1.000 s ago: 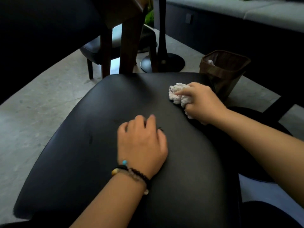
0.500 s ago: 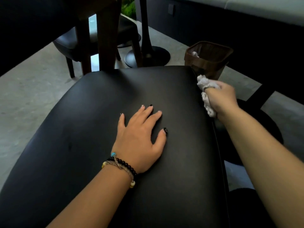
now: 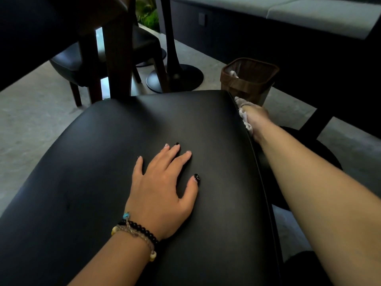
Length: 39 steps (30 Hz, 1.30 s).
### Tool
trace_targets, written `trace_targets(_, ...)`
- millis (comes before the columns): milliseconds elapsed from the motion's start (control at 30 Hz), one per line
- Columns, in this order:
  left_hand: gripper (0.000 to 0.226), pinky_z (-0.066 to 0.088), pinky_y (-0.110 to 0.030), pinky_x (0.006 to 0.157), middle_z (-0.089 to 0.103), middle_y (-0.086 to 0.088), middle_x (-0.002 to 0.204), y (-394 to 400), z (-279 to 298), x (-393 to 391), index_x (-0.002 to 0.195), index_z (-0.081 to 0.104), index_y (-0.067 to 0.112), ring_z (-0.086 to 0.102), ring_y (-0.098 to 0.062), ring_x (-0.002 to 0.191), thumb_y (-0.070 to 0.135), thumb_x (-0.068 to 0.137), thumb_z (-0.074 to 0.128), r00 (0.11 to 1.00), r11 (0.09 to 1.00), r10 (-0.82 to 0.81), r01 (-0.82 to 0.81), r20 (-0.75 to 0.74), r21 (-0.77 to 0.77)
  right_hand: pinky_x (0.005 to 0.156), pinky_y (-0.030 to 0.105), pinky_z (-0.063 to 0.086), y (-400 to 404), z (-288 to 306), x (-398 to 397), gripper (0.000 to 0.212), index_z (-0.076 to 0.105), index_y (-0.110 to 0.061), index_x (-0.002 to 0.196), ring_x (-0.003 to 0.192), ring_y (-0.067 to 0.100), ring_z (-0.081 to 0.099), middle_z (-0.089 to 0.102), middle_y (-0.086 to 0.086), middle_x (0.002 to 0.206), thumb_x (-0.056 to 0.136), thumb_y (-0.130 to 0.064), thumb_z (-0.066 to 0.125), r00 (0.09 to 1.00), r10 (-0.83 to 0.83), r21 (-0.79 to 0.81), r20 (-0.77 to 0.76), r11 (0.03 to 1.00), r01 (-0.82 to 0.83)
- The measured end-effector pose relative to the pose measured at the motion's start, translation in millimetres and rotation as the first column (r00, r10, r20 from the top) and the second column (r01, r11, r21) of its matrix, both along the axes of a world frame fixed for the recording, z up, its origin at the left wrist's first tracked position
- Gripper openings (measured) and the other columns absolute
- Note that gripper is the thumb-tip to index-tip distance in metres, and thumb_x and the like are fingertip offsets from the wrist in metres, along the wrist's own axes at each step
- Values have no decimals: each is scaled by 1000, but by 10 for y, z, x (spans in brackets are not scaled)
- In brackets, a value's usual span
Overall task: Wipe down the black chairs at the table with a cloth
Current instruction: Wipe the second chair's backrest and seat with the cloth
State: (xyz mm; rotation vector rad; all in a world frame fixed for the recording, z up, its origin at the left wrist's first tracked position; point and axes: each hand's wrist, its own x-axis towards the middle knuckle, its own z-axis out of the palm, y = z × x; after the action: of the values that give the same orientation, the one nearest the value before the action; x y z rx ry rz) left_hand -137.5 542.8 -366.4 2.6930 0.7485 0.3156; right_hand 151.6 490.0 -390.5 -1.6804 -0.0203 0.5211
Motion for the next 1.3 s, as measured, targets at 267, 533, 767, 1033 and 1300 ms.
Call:
trace_targets(267, 68, 5, -46, 121, 27, 20, 154, 3, -4, 6, 143, 39, 40, 9, 5, 144, 62, 81, 21, 1000, 1000, 6, -6, 16, -15, 35, 23, 40, -853, -31, -1112, 28, 72, -35, 103, 39, 14, 55, 64, -2, 58, 87, -20, 54, 968, -1, 67, 251, 998, -17)
trace_targets(533, 67, 5, -46, 120, 27, 19, 154, -4, 11, 4, 144, 38, 40, 10, 4, 144, 62, 83, 23, 1000, 1000, 11, -11, 6, -1, 102, 31, 43, -786, 239, -1588, 53, 70, -21, 114, 115, 27, 56, 62, 5, 124, 66, -25, 46, 364, 550, -521, 751, 834, -185)
trace_targets(767, 65, 3, -41, 121, 29, 17, 154, -19, 16, 2, 144, 39, 34, 12, 4, 144, 58, 84, 33, 998, 1000, 14, -13, 56, -11, 94, 36, 46, 261, 465, -491, 42, 63, -21, 126, 115, 34, 55, 57, 13, 125, 86, -14, 53, 533, 591, -663, 605, 745, -74)
trace_targets(1033, 76, -1, -42, 121, 18, 9, 158, 11, -19, -16, 151, 24, 25, 8, -4, 146, 59, 85, 40, 993, 997, 79, -79, 83, -11, 87, 36, 43, -65, 304, -1157, 46, 64, -23, 124, 112, 33, 52, 58, 8, 120, 78, -16, 59, 249, 693, -673, 676, 719, -174)
trace_targets(1300, 87, -3, -52, 119, 1, 4, 161, 24, -46, 16, 153, 8, 21, -4, -11, 148, 60, 85, 44, 989, 993, 114, -115, 96, 3, 96, 37, 43, 416, 458, -899, 42, 64, -26, 125, 120, 34, 50, 56, 9, 127, 85, -19, 58, 389, 690, -715, 610, 691, -103)
